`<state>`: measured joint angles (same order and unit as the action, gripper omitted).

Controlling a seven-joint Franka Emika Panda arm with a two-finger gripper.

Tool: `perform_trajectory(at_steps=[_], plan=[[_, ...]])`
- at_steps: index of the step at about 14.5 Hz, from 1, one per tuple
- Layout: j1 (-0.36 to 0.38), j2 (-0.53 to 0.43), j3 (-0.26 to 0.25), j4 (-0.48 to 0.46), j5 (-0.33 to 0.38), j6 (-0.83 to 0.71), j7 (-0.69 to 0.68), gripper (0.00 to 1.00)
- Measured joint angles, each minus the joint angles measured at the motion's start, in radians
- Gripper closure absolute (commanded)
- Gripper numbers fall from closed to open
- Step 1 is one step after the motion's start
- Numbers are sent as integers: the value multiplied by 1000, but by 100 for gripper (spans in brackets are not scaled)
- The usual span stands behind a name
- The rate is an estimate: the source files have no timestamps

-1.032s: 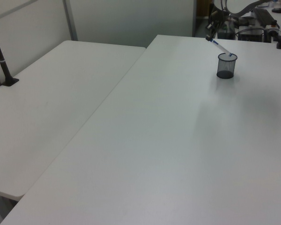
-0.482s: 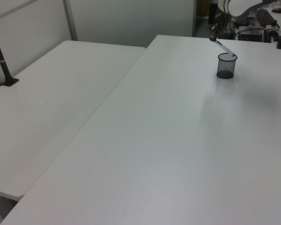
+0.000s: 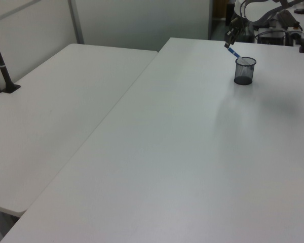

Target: Insert the marker

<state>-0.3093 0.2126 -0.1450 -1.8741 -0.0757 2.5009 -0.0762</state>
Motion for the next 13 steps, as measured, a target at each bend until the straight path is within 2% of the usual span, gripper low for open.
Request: perform_trajectory(at_steps=[3,5,9,13], plan=[[21,-10,14,1,0,-25,0,0],[69,-18,18,3,0,-46,0,0],[222,-30,24,47,1,-167,25,0],[395,-57,30,135,1,-440,75,0]])
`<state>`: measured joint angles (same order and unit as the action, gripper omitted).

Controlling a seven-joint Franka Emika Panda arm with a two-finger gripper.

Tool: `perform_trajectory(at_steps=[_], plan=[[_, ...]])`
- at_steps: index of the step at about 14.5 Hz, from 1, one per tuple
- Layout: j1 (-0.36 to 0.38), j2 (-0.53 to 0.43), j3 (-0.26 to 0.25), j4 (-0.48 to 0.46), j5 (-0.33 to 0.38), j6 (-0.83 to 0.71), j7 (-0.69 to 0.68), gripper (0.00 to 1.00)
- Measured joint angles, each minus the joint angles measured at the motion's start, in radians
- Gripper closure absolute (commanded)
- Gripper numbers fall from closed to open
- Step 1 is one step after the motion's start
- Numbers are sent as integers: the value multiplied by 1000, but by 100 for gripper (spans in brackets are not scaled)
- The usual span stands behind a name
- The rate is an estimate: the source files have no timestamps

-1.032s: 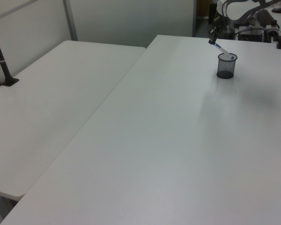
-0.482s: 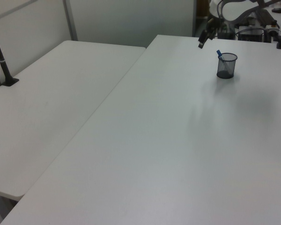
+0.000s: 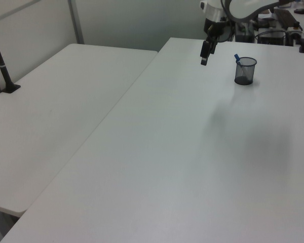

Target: Insert the marker

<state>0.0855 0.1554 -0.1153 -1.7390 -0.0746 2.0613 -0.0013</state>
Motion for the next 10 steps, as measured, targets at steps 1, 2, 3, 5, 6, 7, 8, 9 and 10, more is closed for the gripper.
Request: perform_trajectory(at_steps=[1,2,3,5,6,7,8,9,10], plan=[[50,-7,0,21,0,-60,41,0],[93,-12,0,46,0,-121,91,0],[111,-14,0,67,0,-168,110,0],[119,-24,0,107,0,-260,123,0],[117,-36,-3,117,0,-290,124,0],[113,-48,-7,122,0,-311,124,0],[110,-60,-13,124,0,-331,124,0],[108,-70,-20,124,0,-346,124,0],[104,-77,-23,124,0,-360,124,0]])
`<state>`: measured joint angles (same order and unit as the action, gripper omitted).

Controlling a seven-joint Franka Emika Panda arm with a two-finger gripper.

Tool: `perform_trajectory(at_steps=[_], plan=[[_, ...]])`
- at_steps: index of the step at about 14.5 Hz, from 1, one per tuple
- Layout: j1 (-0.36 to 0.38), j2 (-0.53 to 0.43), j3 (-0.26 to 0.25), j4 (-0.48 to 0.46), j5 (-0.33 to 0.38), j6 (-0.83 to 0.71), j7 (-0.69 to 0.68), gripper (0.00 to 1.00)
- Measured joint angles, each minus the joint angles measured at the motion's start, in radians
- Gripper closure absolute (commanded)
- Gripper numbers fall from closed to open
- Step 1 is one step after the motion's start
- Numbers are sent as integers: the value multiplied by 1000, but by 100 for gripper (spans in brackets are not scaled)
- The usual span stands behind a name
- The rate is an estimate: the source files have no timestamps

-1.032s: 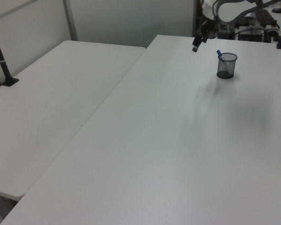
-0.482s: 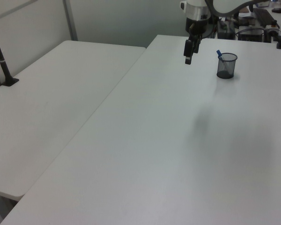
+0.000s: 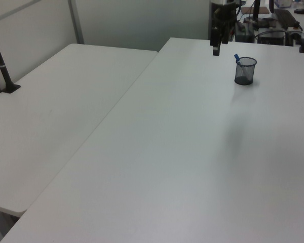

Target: Insert the marker

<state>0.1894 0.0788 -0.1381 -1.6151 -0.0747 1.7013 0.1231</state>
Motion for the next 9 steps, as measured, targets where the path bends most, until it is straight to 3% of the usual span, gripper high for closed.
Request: perform_trajectory(at_steps=[5,9], plan=[[-12,-5,-2,0,0,-16,0,0],[-110,-5,82,0,1,-16,0,0]])
